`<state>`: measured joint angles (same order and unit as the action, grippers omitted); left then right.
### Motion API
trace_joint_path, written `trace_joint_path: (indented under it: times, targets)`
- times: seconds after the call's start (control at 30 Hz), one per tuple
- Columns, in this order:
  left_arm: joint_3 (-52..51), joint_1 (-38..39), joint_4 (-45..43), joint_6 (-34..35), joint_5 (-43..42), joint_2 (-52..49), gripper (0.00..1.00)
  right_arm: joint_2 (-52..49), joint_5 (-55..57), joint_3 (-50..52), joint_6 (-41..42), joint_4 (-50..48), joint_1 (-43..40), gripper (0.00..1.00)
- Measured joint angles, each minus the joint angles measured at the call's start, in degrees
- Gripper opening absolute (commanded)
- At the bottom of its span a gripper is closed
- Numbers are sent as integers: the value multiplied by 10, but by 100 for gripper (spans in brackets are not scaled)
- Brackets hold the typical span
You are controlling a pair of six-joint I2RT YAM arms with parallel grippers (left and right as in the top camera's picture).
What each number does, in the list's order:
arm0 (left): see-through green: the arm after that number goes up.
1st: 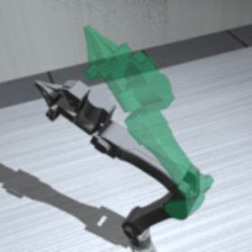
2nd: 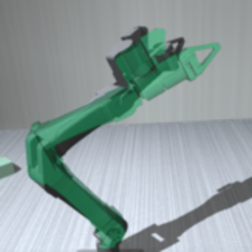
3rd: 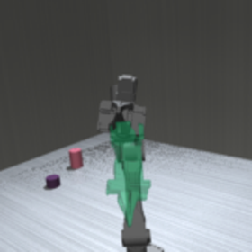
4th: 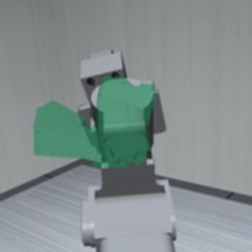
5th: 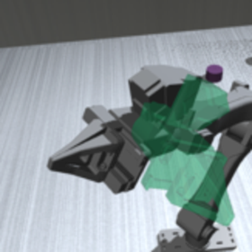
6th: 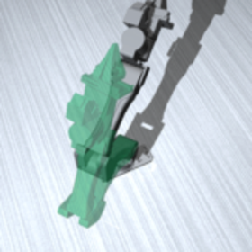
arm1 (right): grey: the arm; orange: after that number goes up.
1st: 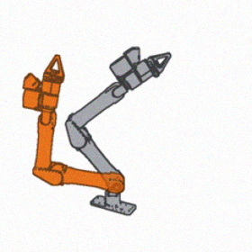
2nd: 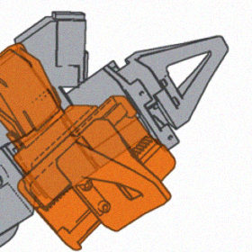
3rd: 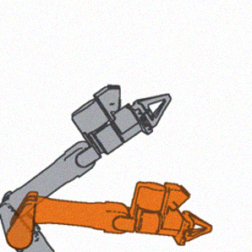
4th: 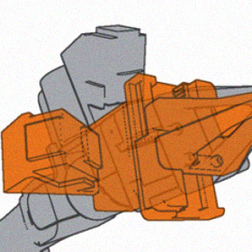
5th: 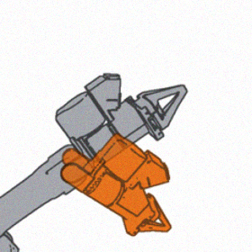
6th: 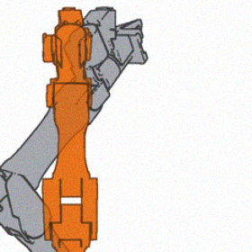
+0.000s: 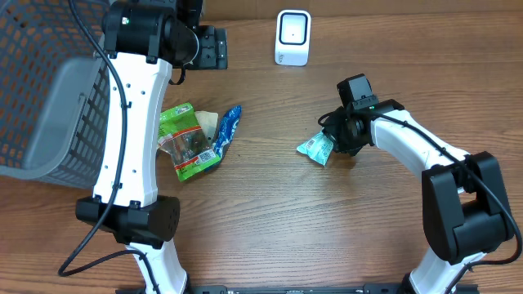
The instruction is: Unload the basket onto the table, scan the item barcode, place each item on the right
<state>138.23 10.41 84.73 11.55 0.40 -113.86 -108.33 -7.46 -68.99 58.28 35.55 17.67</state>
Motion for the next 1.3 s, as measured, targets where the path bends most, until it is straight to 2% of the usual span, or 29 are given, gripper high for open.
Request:
trace_joint_path:
  times: [0.27, 0.5, 0.63, 0.73, 0.83, 0.97, 1.07, 1.2, 1.3]
  targets:
    - [0, 0, 0, 0, 0, 0, 84, 2, -7, -9, -83, -2, 0, 13]
    - [0, 0, 0, 0, 0, 0, 85, 1, 67, -99, -210, 89, 7, 12]
    - [0, 0, 0, 0, 0, 0, 85, 1, 186, -146, -275, 122, 36, 9]
    - [0, 0, 0, 0, 0, 0, 85, 1, 279, -157, -316, 124, 75, 4]
    - [0, 0, 0, 0, 0, 0, 86, 1, 407, -157, -343, 128, 130, 4]
    - [0, 0, 0, 0, 0, 0, 87, 1, 552, -157, -363, 78, 176, 4]
    - [0, 0, 0, 0, 0, 0, 87, 1, 610, -158, -407, 14, 189, 4]
    - [0, 0, 1, 0, 0, 0, 88, 1, 605, -161, -431, 30, 179, 47]
    - [0, 0, 2, 0, 0, 0, 90, 1, 550, -165, -423, 78, 142, 59]
